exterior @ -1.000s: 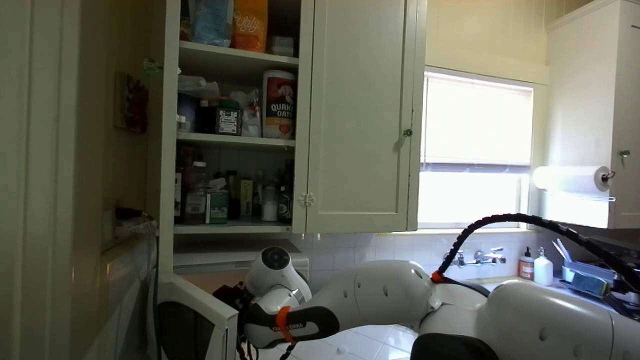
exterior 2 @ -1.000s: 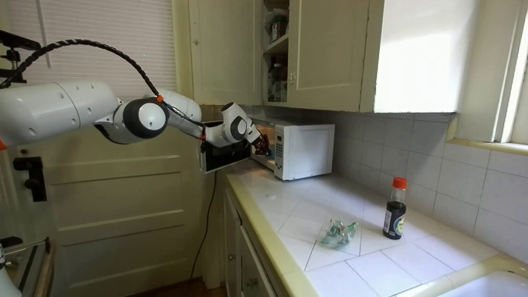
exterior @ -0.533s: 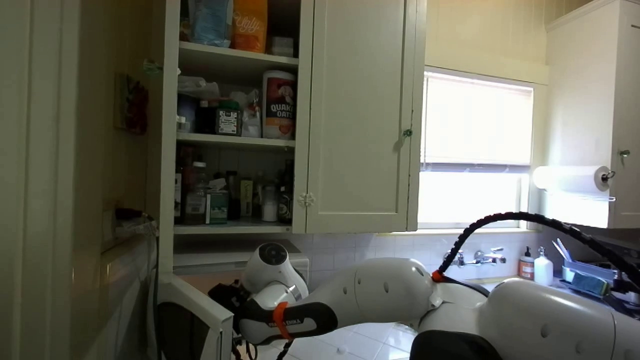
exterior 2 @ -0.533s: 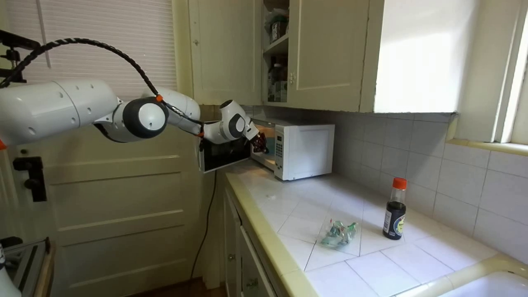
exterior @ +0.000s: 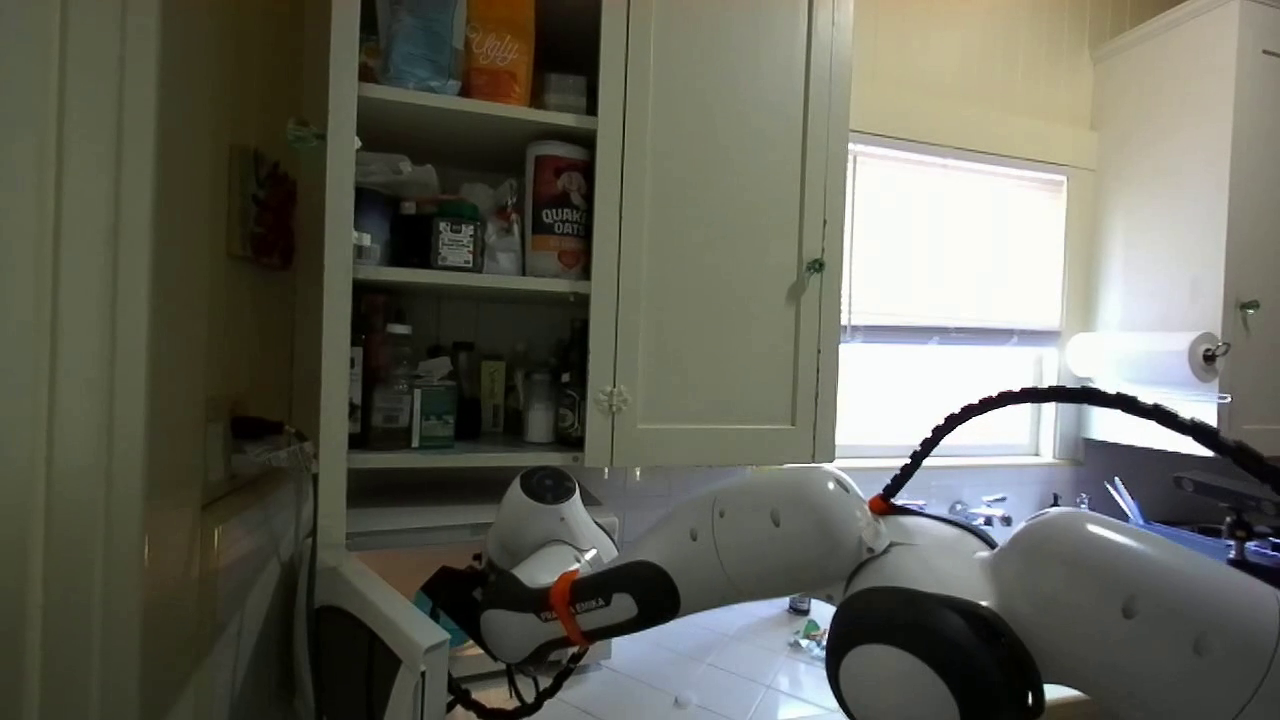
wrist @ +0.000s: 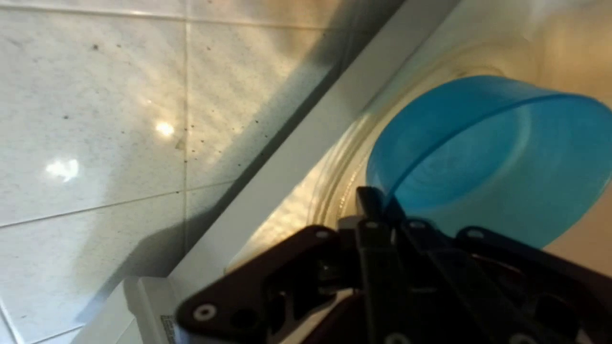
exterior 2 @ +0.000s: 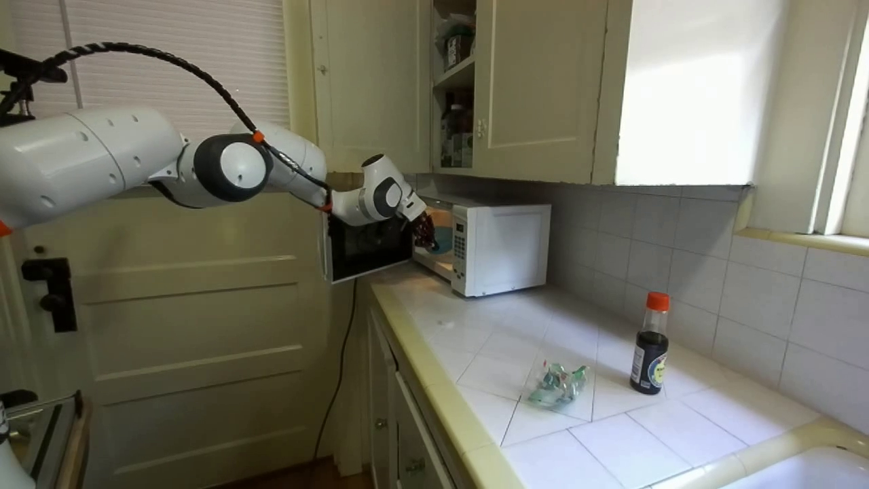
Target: Open the door of the microwave, then remove the blue bowl from the microwave
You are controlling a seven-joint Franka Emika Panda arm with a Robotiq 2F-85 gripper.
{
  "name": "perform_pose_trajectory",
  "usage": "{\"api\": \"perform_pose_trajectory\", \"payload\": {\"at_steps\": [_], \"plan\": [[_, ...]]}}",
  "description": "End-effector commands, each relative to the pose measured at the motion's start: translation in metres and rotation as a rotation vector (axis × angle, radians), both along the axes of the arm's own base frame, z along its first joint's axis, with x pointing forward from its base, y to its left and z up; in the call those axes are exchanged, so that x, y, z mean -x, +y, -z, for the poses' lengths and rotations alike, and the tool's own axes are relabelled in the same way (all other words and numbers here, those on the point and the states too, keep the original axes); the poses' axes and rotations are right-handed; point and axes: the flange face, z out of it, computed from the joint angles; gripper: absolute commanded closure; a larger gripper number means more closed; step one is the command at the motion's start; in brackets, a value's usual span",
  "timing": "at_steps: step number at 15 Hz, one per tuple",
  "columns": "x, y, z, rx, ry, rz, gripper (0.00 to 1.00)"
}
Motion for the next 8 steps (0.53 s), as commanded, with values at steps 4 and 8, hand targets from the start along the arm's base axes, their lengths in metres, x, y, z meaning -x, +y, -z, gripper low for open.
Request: {"api": "perform_pose_trajectory", "payload": {"at_steps": [4,8], "plan": [[0.04,-0.015,0.003,0.085,0.114,0.059,0.99],[0.063,-0.027,-0.008,0.105,0.087,0.187,0.99]]}}
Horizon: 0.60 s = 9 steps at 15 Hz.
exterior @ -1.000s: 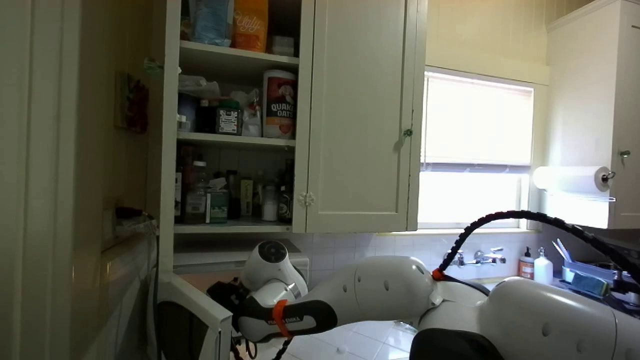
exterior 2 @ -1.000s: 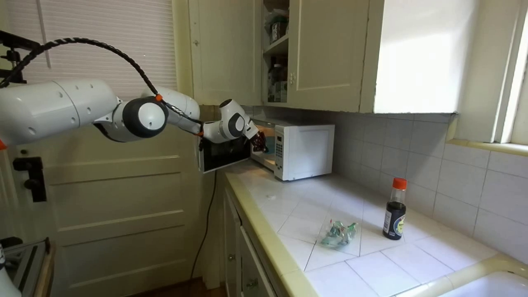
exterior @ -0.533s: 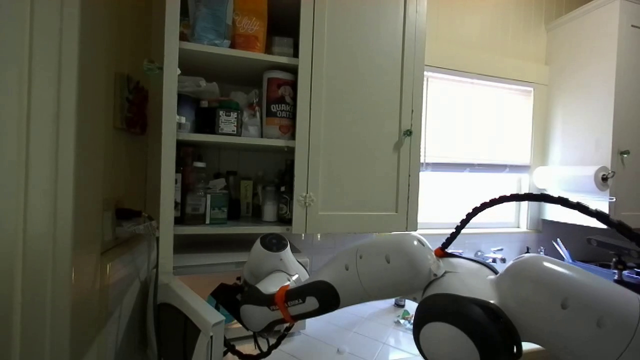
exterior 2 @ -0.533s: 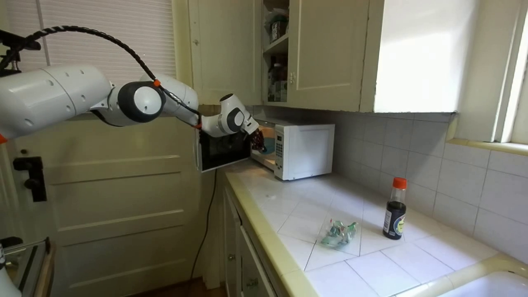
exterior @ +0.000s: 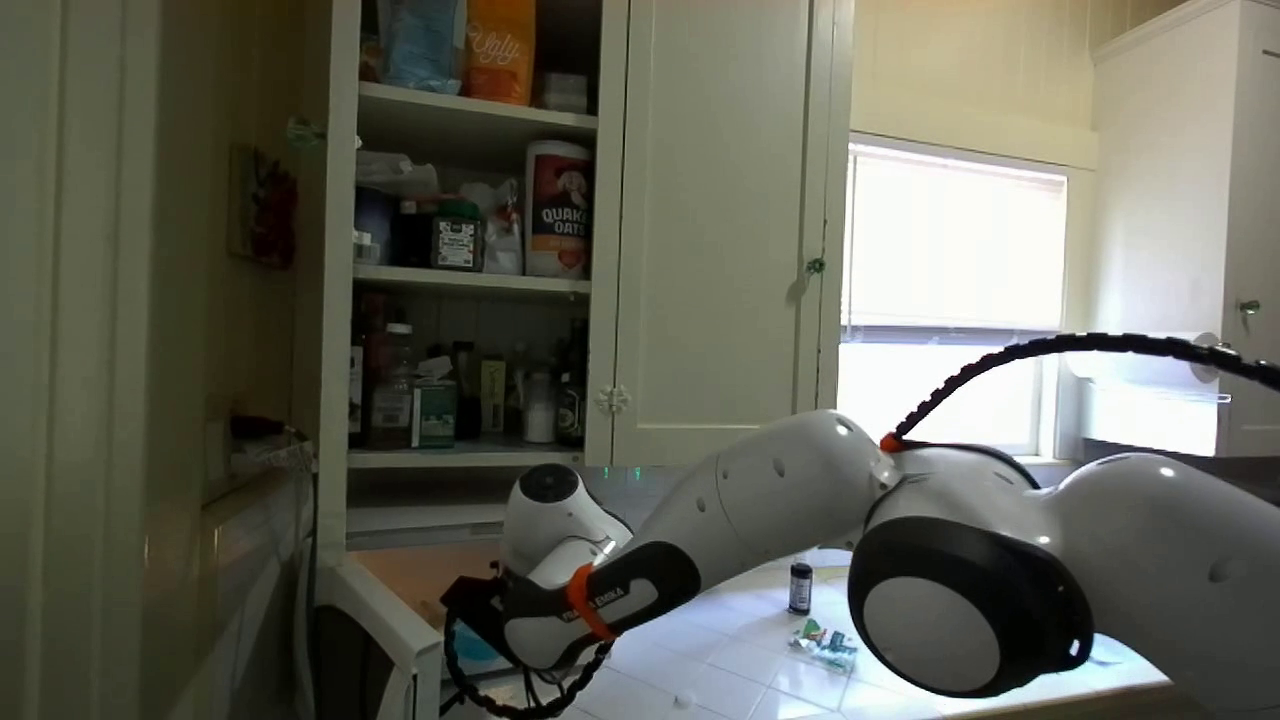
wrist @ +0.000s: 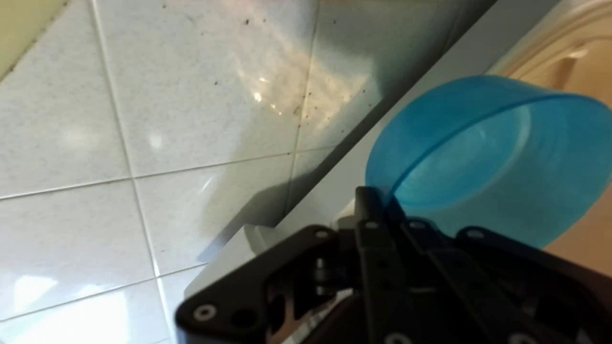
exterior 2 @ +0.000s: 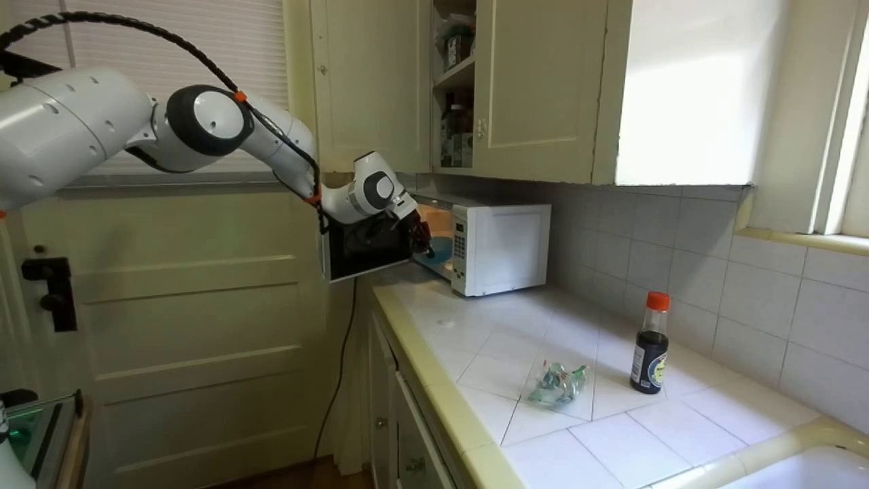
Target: Open the door of the microwave, then remove the blue bowl from the microwave
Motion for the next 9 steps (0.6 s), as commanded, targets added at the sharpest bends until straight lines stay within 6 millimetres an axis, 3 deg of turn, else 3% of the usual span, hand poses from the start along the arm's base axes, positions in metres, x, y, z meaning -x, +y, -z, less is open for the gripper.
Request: {"api": "perform_pose_trajectory", "payload": {"at_steps": [1,6,8,9], "plan": [[0.037,-0.008,-0.007,0.007,0.013,0.095,0.99],[0.085,0.001,0.001,-0.027,0.038,0.155,0.99],[0.099,-0.002,-0.004,-0.084,-0.062,0.181,0.99],[0.072,0.007,0.0,-0.038,-0.016,0.149,0.96]]}}
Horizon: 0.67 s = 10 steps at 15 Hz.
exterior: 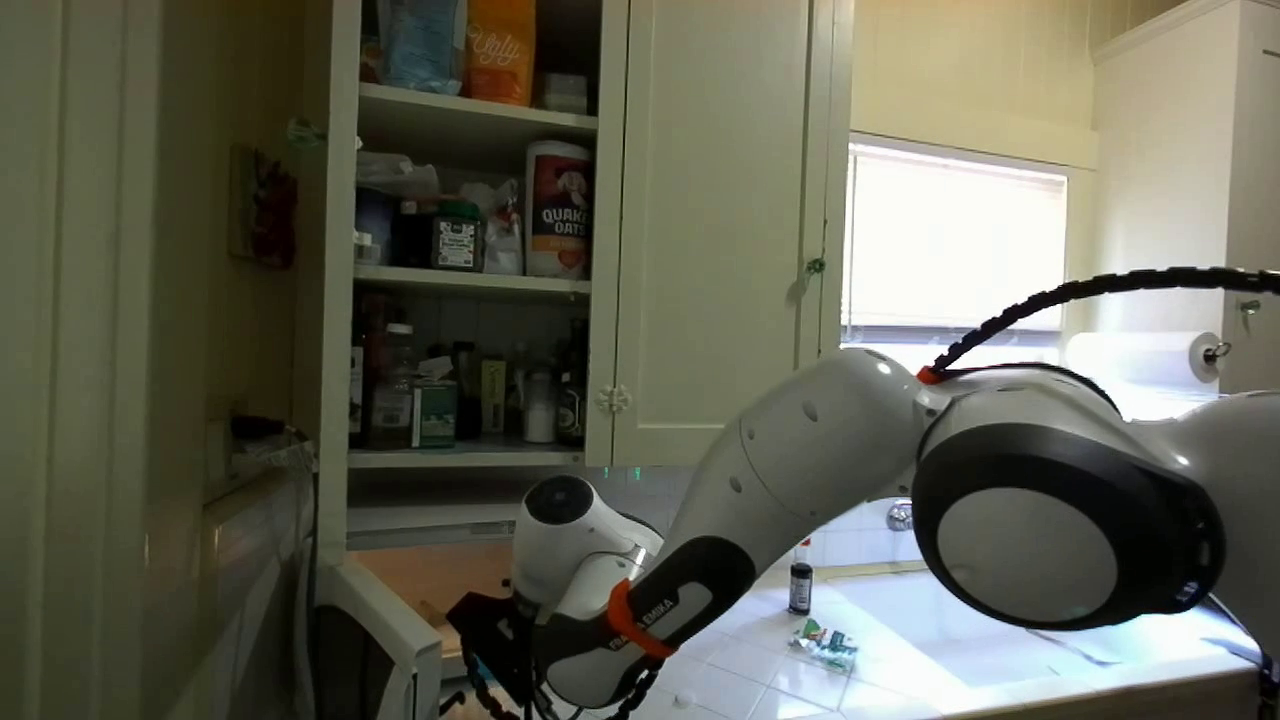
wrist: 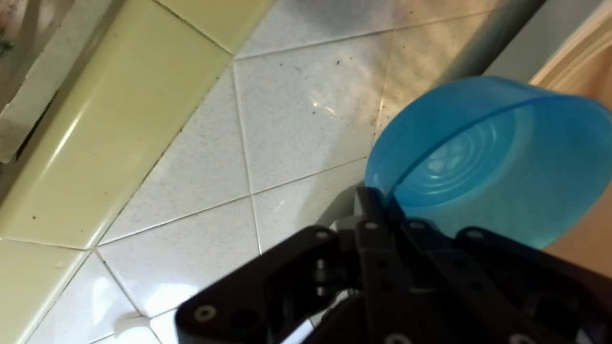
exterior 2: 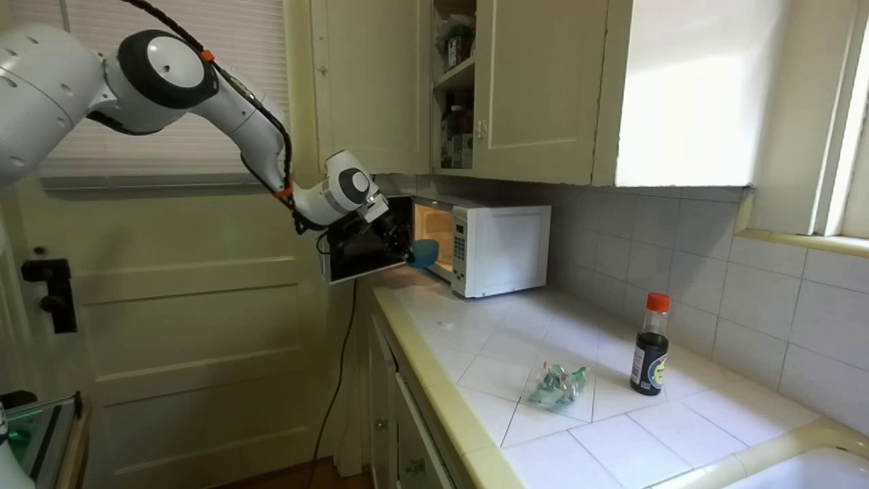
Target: Open the door of the microwave, then remove the blue bowl from the microwave
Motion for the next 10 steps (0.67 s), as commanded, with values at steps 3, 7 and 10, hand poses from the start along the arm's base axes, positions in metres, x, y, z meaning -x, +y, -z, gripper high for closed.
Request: {"api": "perform_pose_trajectory", "payload": {"at_steps": [3,7,10], "plan": [[0.015,-0.005,-0.002,-0.025,-0.035,0.02,0.99],[0.037,-0.004,0.019,-0.019,0.056,-0.028,0.99],[0.064,-0.031,0.032,-0.025,0.068,0.08,0.99]]}}
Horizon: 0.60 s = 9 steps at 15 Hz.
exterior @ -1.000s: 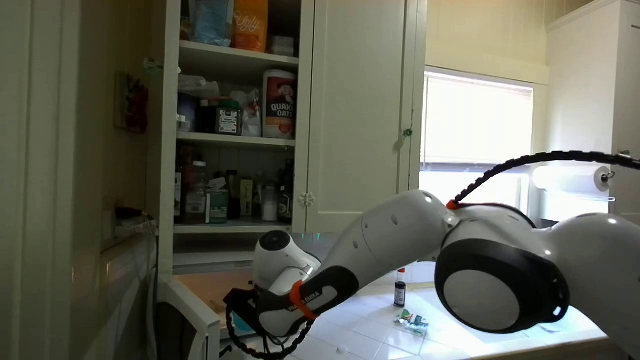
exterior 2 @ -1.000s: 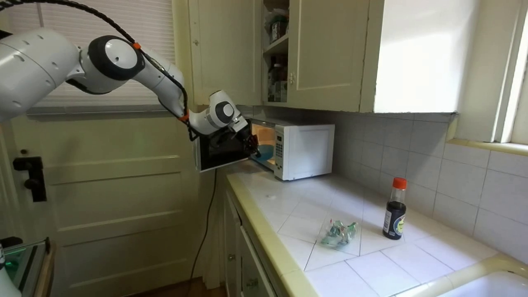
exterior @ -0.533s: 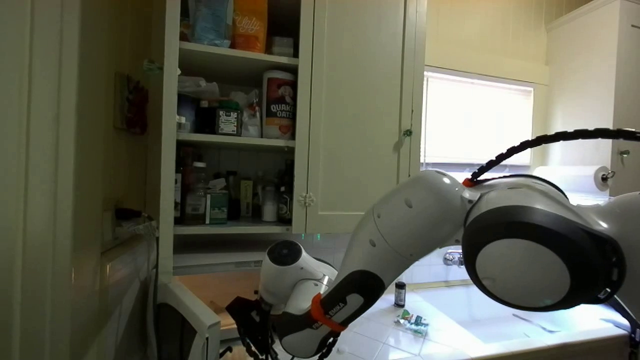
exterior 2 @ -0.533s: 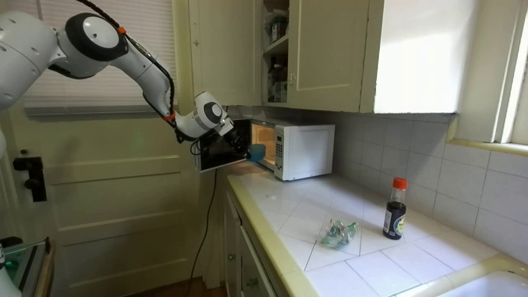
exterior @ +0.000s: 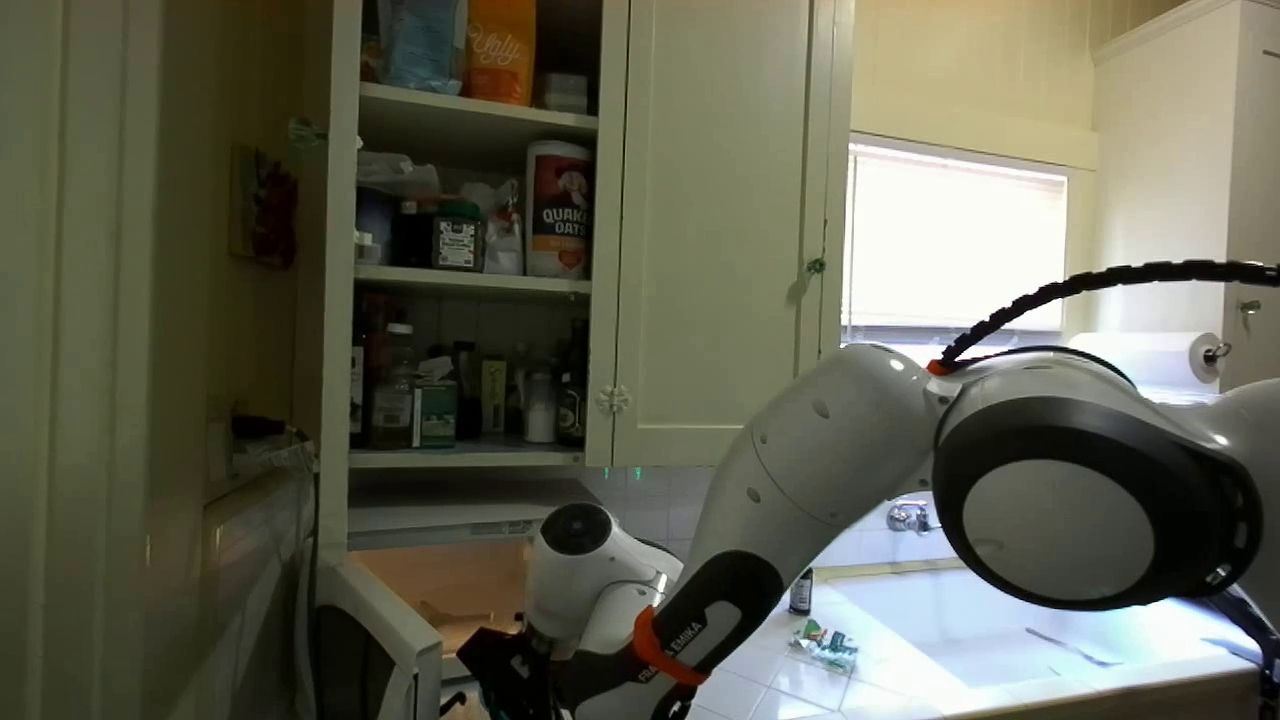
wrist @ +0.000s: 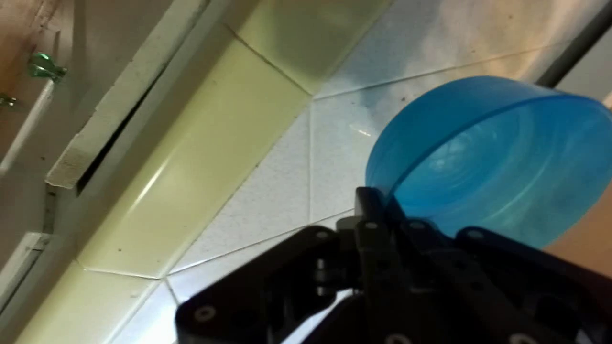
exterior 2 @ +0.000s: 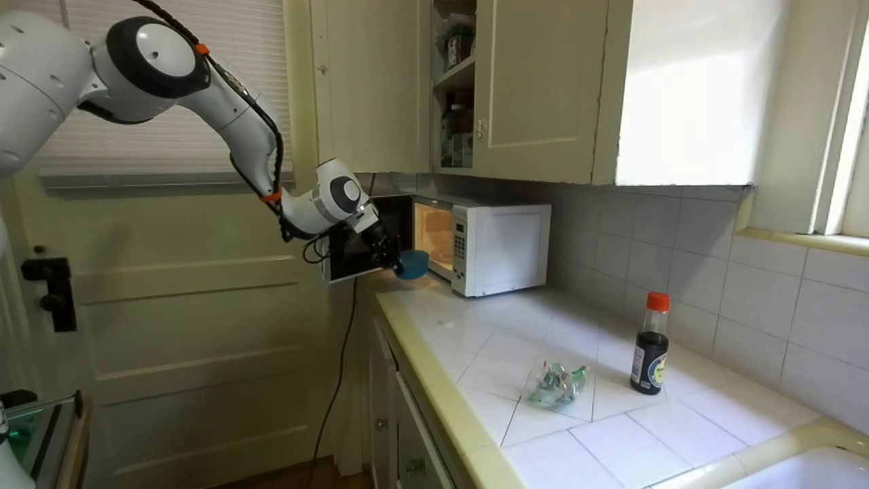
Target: Open the door of the microwave, then remove the blue bowl from the microwave
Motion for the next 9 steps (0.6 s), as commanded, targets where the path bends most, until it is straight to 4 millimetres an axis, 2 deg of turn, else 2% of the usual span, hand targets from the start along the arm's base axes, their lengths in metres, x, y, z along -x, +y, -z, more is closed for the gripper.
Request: {"api": "perform_pose_trajectory", "payload": {"at_steps": [1,3,9], "plan": [[0.041,-0.039,0.004,-0.022,0.011,0.147,0.99],[0.062,-0.065,0.002,-0.032,-0.019,0.269,0.99],[0.139,-0.143,0.016,-0.029,-0.011,0.61,0.99]]}}
